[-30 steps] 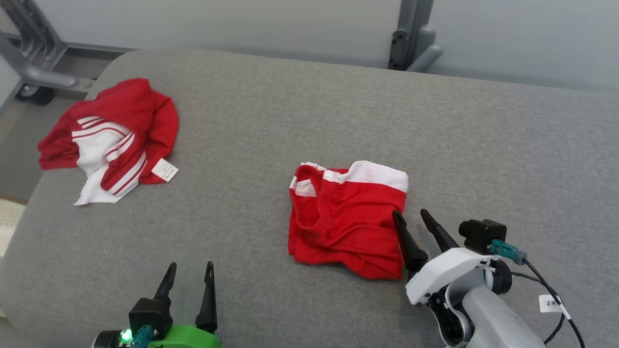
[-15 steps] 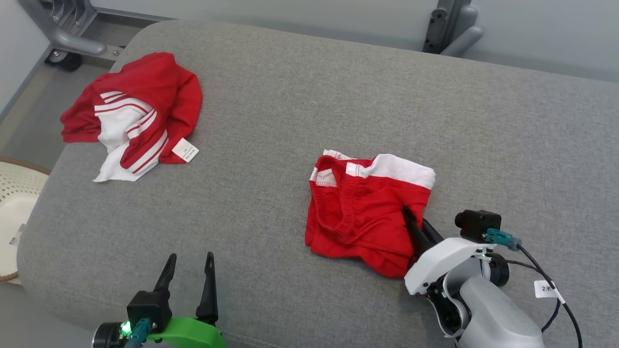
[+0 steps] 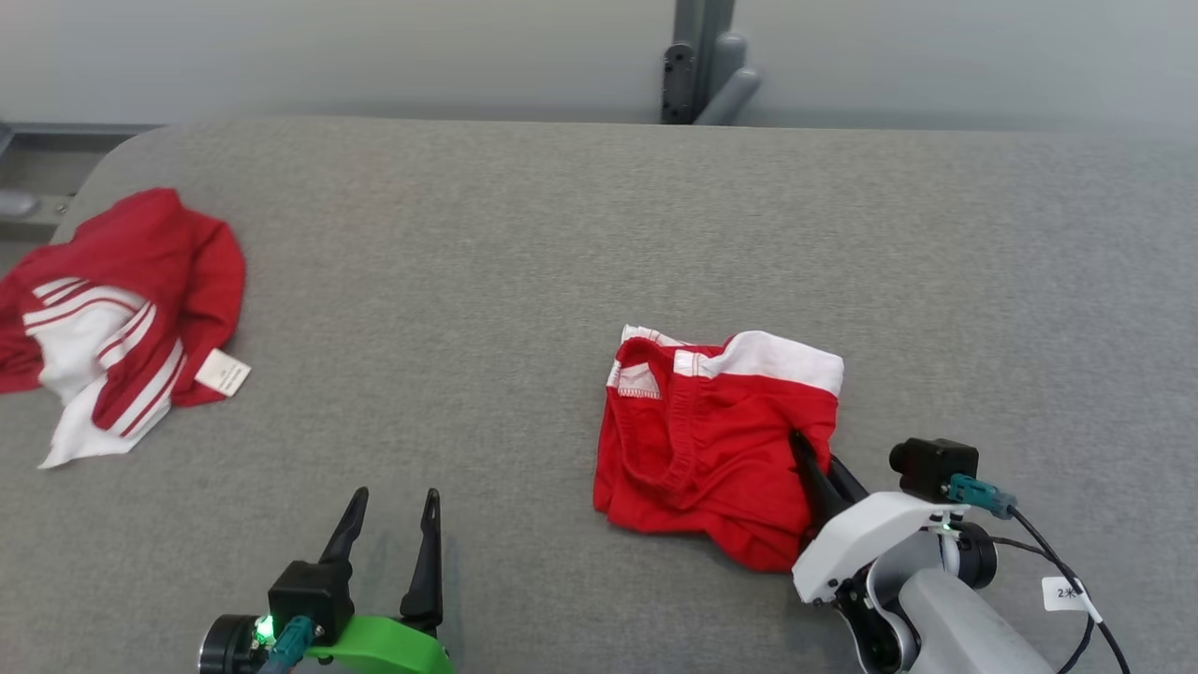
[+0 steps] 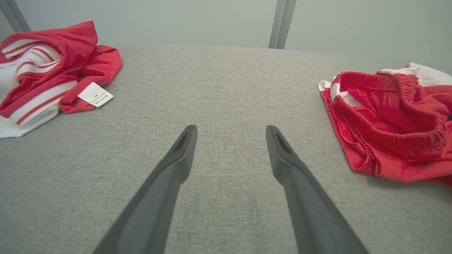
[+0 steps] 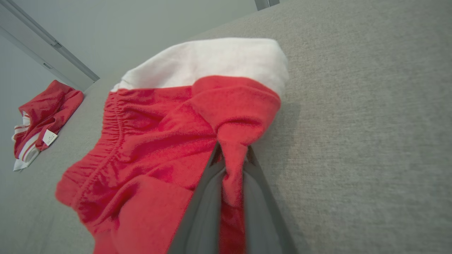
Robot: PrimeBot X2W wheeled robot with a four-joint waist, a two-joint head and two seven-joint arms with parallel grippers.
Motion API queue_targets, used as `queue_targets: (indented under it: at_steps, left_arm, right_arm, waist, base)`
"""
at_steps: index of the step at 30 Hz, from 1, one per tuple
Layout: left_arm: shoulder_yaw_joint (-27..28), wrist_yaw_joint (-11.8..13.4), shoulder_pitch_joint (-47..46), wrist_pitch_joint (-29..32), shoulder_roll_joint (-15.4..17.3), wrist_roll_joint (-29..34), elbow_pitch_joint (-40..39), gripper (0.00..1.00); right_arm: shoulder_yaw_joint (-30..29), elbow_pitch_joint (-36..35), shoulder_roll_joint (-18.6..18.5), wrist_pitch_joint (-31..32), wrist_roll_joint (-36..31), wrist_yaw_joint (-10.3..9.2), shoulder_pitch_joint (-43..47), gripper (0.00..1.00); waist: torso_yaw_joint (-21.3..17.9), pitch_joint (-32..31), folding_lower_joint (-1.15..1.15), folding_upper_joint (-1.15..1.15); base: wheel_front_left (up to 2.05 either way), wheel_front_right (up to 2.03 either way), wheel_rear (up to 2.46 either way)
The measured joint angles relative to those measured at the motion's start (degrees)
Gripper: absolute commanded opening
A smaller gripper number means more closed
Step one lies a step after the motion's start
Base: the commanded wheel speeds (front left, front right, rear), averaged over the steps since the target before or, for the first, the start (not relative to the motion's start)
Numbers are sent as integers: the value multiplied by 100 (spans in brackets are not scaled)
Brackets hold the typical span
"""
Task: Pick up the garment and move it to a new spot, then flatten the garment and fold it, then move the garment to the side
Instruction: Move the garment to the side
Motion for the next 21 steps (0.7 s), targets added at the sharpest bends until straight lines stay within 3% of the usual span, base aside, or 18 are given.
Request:
queue_targets:
  at_steps: [12, 13, 21]
  left_arm:
    - [-151, 34, -144, 0, -2, -158, -78, 100]
    - [-166, 27, -151, 0, -4, -145, -80, 100]
    - [-143, -85, -283, 0, -7, -2, -216, 100]
  right_arm:
    - [116, -116, -9, 0, 27, -1, 149, 0]
    - [165, -168, -8, 0, 53, 0, 163, 0]
    - [310, -377, -12, 0, 219, -1, 206, 0]
  waist:
    - [-1693, -159, 0, 0]
    - [-1976, -161, 0, 0]
    - [-2927, -83, 0, 0]
  base:
    - [0, 0, 0]
    - [0, 0, 0]
    - [0, 0, 0]
